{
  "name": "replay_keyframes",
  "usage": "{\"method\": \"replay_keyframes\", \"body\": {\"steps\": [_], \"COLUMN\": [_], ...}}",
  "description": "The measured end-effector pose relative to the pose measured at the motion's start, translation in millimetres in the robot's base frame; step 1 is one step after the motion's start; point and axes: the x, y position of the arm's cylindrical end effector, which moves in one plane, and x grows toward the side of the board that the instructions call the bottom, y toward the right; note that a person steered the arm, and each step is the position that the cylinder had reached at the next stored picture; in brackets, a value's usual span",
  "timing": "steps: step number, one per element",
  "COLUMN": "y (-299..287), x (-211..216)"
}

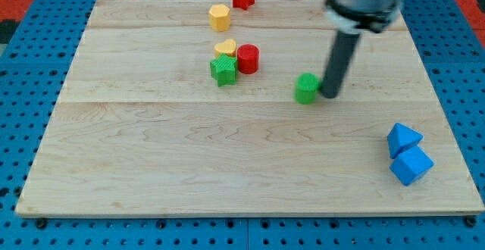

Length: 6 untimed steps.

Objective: Push the blue cube closer to the group of blocks

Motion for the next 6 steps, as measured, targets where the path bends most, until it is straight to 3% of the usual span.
{"method": "replay_keyframes", "body": {"steps": [1,2,3,4,5,6], "y": [3.3,-46.0,-58.6,5.3,142.9,200.1], "x": [35.5,6.9,-21.4,-3.8,7.1,103.8]}}
